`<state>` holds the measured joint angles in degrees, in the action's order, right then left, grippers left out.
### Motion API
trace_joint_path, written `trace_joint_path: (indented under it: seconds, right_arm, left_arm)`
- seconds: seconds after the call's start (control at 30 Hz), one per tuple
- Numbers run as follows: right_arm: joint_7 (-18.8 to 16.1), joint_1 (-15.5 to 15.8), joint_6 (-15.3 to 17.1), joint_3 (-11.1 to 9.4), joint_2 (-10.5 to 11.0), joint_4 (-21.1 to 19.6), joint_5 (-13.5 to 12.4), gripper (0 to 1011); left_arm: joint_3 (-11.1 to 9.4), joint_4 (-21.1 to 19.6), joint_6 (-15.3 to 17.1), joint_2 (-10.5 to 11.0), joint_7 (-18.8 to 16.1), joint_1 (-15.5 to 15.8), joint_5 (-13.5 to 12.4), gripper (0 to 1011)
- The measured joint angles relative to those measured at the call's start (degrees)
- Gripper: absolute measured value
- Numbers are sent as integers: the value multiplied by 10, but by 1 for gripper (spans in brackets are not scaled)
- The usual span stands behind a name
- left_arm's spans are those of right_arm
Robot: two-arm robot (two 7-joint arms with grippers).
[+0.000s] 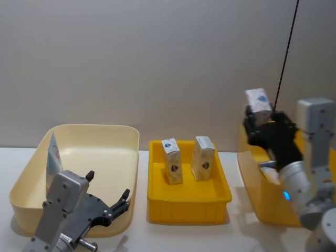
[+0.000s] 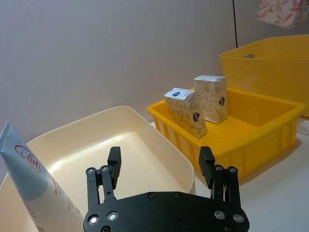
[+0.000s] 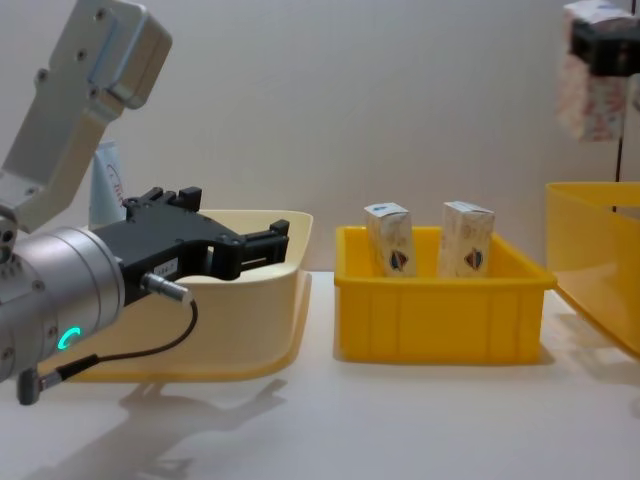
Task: Bimanual collaborative sorting of washing and personal care products
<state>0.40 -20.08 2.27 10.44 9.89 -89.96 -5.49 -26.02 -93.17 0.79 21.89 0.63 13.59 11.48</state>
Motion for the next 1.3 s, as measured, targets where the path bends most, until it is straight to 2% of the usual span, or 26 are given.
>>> trace_joint_path:
  seconds: [0.23,0.5,0.9,1.3]
  right_arm:
    - [12,30,33,-35,16,-38,0,455]
    - [21,56,66,-60,23,-58,-2,455]
    - [23,63,87,-73,24,-51,-2,455]
    - [30,62,101,-82,13,-28,2,455]
  left_arm:
    - [0,0,0,0,0,0,0,1003]
    - [0,0,0,0,0,0,0,1003]
    - [0,0,0,0,0,0,0,1003]
    - [0,0,0,0,0,0,0,1003]
